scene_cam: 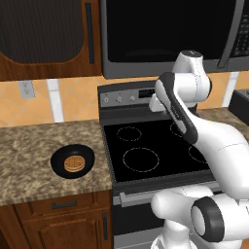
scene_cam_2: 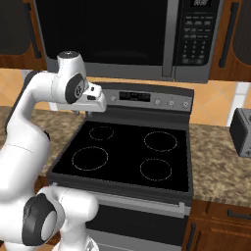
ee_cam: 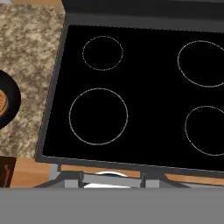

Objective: Open the microwave, place the bowl with waffle inside the microwave, then close the microwave door and turn it on.

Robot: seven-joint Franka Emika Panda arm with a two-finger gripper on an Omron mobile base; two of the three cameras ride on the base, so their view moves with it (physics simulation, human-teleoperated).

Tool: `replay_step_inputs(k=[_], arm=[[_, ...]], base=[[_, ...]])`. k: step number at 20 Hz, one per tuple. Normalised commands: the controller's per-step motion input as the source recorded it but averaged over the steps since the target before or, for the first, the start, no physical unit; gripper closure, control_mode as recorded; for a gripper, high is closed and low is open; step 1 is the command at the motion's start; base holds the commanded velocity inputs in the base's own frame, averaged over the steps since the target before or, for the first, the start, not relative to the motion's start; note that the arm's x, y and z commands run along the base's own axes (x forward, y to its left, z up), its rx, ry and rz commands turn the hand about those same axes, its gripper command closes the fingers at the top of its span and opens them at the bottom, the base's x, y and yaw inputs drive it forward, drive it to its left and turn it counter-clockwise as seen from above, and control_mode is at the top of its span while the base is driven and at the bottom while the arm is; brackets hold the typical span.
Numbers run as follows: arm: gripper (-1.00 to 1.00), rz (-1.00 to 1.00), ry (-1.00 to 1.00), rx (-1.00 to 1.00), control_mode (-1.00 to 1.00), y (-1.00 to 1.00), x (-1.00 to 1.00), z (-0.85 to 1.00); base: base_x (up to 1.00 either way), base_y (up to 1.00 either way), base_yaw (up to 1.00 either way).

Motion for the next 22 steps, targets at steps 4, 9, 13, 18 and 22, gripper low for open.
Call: replay_step_inputs(k=[4,9,13,18,22], arm=[[-1.00,0.00,-0.13,0.18,-1.00,-0.46,-0.05,0.23],[-1.00,-0.02,-0.26,0.31,-1.00,-1.00,-0.06,0.65],[-1.00,-0.14,-0.12,0.13,-1.00,-1.00,0.01,0.43],[-1.00,-0.16,-0.12,-0.01,-1.00,-0.96,0.10,0.23],[-1.00,-0.14,-0.22,-0.18,-1.00,-0.63,0.06,0.17]], base=[[0.00,0.00,0.00],[0.00,0.00,0.00],[0.00,0.00,0.00],[0.00,0.00,0.00],[0.00,0.00,0.00]])
